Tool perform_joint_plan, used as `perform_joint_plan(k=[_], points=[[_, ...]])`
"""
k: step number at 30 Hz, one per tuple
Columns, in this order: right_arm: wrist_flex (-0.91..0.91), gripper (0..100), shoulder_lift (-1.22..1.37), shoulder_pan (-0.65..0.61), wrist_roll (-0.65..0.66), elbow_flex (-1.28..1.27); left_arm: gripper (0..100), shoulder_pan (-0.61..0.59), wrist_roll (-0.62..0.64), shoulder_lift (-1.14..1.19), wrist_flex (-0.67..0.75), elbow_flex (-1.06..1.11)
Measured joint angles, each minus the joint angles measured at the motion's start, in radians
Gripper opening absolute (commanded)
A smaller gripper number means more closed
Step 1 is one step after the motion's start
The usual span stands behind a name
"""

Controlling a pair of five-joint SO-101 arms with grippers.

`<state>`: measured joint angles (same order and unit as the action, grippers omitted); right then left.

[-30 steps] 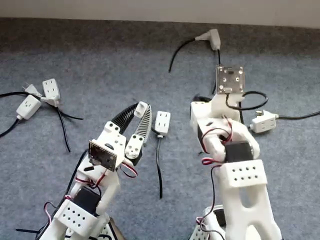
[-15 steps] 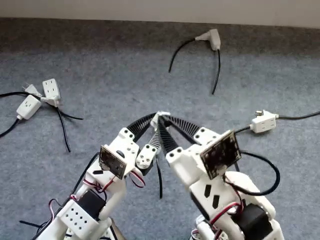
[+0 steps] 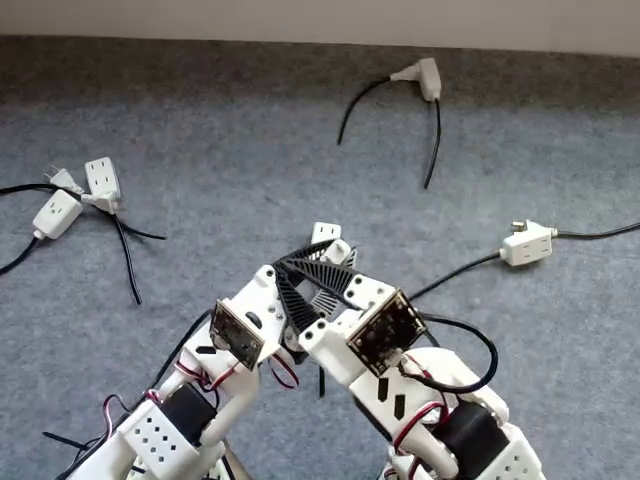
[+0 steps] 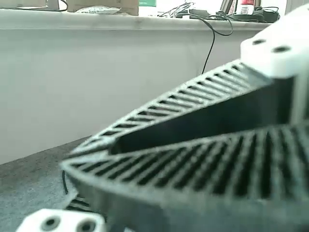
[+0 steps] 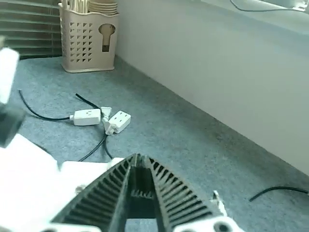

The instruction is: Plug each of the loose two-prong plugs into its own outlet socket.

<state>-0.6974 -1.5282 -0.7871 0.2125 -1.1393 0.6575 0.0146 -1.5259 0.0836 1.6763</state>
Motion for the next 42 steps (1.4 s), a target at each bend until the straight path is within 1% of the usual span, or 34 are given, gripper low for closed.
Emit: perform_joint_plan(k=[6, 11, 18, 22, 25, 28, 32, 35, 38, 42], points=[[0.106, 0.8, 0.000, 0.157, 0.008, -0.078, 1, 0.000, 0.000, 0.000, -0.041, 0.000], [0.210, 0.8, -0.003, 0.292, 0.095, -0.164, 1, 0.006, 0.002, 0.002, -0.044, 0.000], [0.316, 0.8, -0.006, 0.413, 0.120, -0.273, 1, 0.009, 0.003, -0.011, -0.057, 0.000], [0.345, 0.8, -0.006, 0.460, 0.120, -0.308, 1, 0.003, 0.003, -0.091, -0.144, 0.000], [0.344, 0.8, -0.005, 0.503, 0.124, -0.353, 1, -0.029, 0.000, -0.219, -0.206, 0.000], [0.338, 0.8, 0.012, 0.517, 0.124, -0.394, 1, -0.031, 0.000, -0.270, -0.250, 0.000], [0.339, 0.8, 0.009, 0.534, 0.124, -0.393, 1, -0.037, 0.000, -0.276, -0.256, 0.000], [0.339, 0.8, 0.008, 0.574, 0.124, -0.394, 1, -0.037, 0.000, -0.276, -0.259, 0.000], [0.333, 0.8, 0.011, 0.612, 0.124, -0.356, 1, -0.037, 0.000, -0.276, -0.292, 0.000], [0.255, 0.8, 0.011, 0.611, 0.124, -0.189, 1, -0.037, 0.000, -0.276, -0.308, 0.000]])
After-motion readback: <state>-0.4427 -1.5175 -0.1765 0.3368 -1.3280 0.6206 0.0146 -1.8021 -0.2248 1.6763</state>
